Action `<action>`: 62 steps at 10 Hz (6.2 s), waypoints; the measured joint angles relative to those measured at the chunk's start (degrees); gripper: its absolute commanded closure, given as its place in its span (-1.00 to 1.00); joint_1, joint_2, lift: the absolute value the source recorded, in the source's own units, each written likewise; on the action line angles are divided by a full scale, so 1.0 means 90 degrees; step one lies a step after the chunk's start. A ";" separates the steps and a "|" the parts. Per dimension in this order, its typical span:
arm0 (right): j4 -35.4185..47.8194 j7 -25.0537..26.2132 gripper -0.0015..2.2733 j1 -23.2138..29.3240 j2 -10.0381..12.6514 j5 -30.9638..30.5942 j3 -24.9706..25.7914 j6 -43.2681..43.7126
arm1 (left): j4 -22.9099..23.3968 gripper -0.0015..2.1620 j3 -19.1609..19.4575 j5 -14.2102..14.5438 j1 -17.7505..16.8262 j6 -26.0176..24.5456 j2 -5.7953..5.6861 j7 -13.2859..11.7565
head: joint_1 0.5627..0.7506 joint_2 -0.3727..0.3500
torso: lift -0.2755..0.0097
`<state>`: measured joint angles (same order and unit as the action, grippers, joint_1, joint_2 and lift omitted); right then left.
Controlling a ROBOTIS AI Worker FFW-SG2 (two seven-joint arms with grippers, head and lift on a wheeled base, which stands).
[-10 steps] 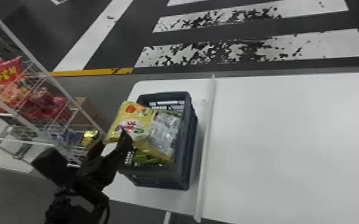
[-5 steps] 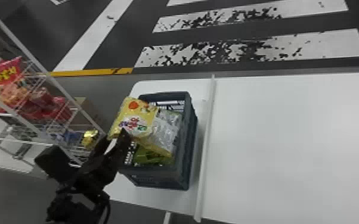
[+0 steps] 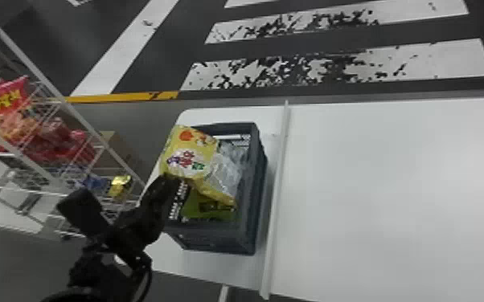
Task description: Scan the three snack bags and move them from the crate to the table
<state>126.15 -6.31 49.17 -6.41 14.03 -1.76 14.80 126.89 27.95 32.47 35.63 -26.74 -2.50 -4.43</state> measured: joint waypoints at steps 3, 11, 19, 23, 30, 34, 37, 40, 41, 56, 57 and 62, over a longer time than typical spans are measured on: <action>-0.0057 -0.0002 -0.90 -0.0003 0.0000 0.0003 0.0010 0.0000 | 0.0196 0.83 -0.0022 0.0009 0.0071 0.0023 0.0061 -0.0125 | 0.41 0.90 | 0.50; -0.0024 0.0079 -0.90 -0.0128 0.0029 0.0003 -0.0039 -0.0061 | 0.2615 0.90 0.0236 -0.0476 0.0597 -0.0439 0.0257 -0.0061 | 0.41 0.79 | 0.50; 0.0059 0.0175 -0.90 -0.0188 0.0031 0.0006 0.0070 -0.0117 | 0.1968 0.90 -0.2295 -0.0366 0.0070 -0.1002 0.0147 -0.0798 | 0.41 -0.16 | 0.50; 0.0075 0.0180 -0.90 -0.0190 0.0040 0.0015 0.0107 -0.0097 | 0.0668 0.90 -0.3697 -0.0810 -0.0391 -0.1044 -0.0066 -0.0936 | 0.41 -0.61 | 0.50; 0.0114 0.0174 -0.90 -0.0114 0.0021 0.0047 0.0211 -0.0054 | -0.1941 0.83 -0.4670 -0.1234 -0.1877 -0.1015 -0.0036 -0.1304 | 0.41 -0.93 | 0.50; 0.0195 0.0174 -0.90 0.0020 0.0020 0.0052 0.0275 0.0036 | -0.2343 -0.99 -0.4899 -0.1669 -0.2377 -0.1918 0.0014 -0.1142 | 0.41 -0.94 | 0.50; 0.0241 0.0170 -0.90 0.0077 0.0019 0.0052 0.0266 0.0050 | -0.1873 -0.97 -0.4855 -0.2598 -0.2157 -0.1817 -0.0074 -0.0668 | 0.41 -0.84 | 0.50; 0.0241 0.0154 -0.90 0.0160 0.0019 0.0052 0.0252 0.0166 | -0.0972 -0.97 -0.4106 -0.2573 -0.1432 -0.1345 -0.0251 -0.0768 | 0.41 -0.56 | 0.50; 0.0241 0.0149 -0.90 0.0161 0.0019 0.0052 0.0230 0.0144 | -0.0576 -0.97 -0.3874 -0.2525 -0.1071 -0.0914 -0.0299 -0.0769 | 0.41 -0.48 | 0.50; -0.0956 -0.0560 0.99 -0.0957 -0.0320 -0.0048 -0.1350 -0.3455 | 0.0223 -0.97 -0.3311 -0.2836 0.1096 0.3420 -0.0441 -0.0240 | 0.41 0.66 | 0.50; -0.1271 -0.0509 0.99 -0.1198 -0.0225 -0.0075 -0.1389 -0.3562 | 0.0223 -0.97 -0.3315 -0.2836 0.1075 0.3399 -0.0457 -0.0263 | 0.41 0.66 | 0.50; -0.2284 0.0364 0.98 -0.2712 0.0288 -0.0637 -0.1386 -0.5127 | 0.0265 -0.97 -0.3250 -0.2592 0.1061 0.3385 -0.0718 -0.0390 | 0.41 0.53 | 0.50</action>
<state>105.60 -3.04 24.77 -3.82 8.30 -14.23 -31.34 129.27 -1.30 9.14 45.18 3.72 -8.96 -7.94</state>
